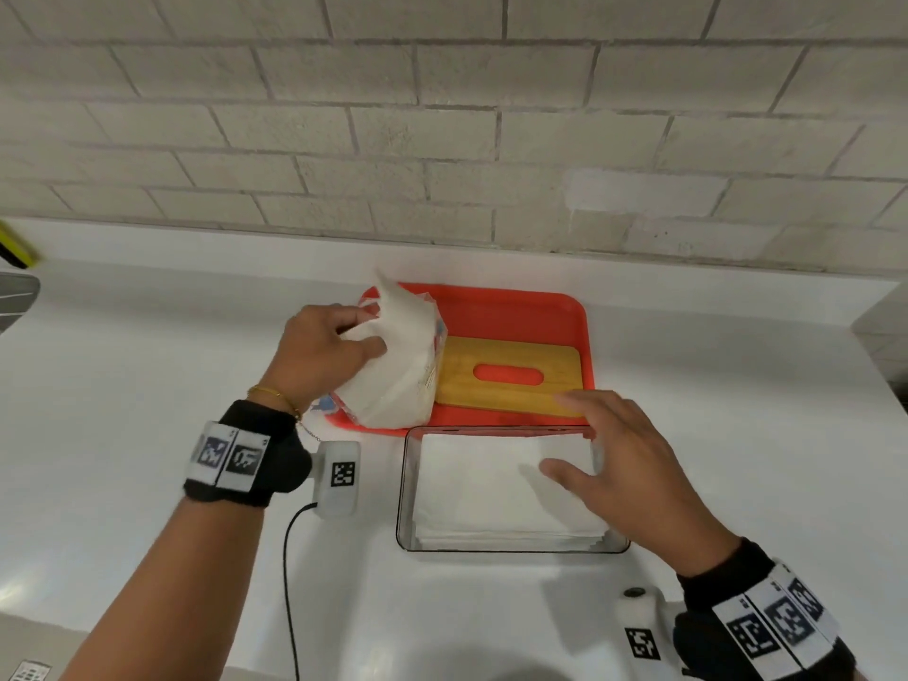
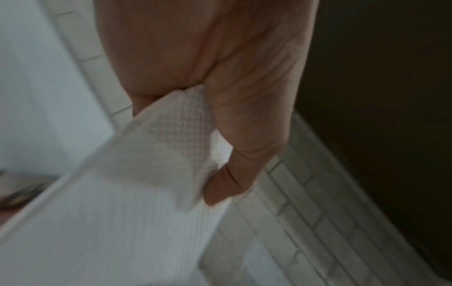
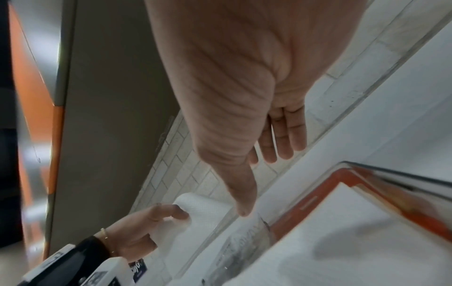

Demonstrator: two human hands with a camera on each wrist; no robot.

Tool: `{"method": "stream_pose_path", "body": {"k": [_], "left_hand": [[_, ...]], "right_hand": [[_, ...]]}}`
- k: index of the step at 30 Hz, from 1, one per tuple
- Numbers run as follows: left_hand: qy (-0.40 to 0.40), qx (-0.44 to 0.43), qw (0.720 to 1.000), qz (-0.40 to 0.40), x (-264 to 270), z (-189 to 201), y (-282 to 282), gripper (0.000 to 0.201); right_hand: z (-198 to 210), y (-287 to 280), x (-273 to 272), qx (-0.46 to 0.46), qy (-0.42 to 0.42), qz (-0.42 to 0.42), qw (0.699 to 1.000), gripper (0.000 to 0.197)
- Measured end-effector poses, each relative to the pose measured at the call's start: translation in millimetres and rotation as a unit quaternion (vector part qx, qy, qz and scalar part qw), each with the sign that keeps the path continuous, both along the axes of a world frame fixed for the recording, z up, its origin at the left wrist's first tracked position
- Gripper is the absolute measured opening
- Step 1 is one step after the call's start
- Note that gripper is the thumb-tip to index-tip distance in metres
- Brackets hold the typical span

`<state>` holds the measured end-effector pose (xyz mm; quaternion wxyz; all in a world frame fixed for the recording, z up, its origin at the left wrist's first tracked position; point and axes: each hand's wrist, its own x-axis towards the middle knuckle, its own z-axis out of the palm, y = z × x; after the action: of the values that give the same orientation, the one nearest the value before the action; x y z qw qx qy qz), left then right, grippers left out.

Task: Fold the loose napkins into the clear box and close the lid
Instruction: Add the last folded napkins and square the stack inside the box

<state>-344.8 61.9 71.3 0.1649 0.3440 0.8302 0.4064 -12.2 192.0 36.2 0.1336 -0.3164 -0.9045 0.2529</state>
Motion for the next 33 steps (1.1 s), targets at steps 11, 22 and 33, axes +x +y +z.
{"method": "stream_pose_path", "body": {"k": [11, 22, 33], "left_hand": [[0.080, 0.022, 0.946, -0.313, 97, 12, -20, 0.016], [-0.011, -0.005, 0.974, -0.227, 99, -43, -42, 0.041], [-0.219, 0.051, 0.974, -0.043, 97, -47, -41, 0.052]], "right_hand": [[44, -7, -1, 0.063, -0.015, 0.072, 0.995, 0.107], [0, 5, 23, -0.147, -0.012, -0.012, 0.989, 0.017], [1, 19, 23, -0.291, 0.044, -0.048, 0.955, 0.031]]}}
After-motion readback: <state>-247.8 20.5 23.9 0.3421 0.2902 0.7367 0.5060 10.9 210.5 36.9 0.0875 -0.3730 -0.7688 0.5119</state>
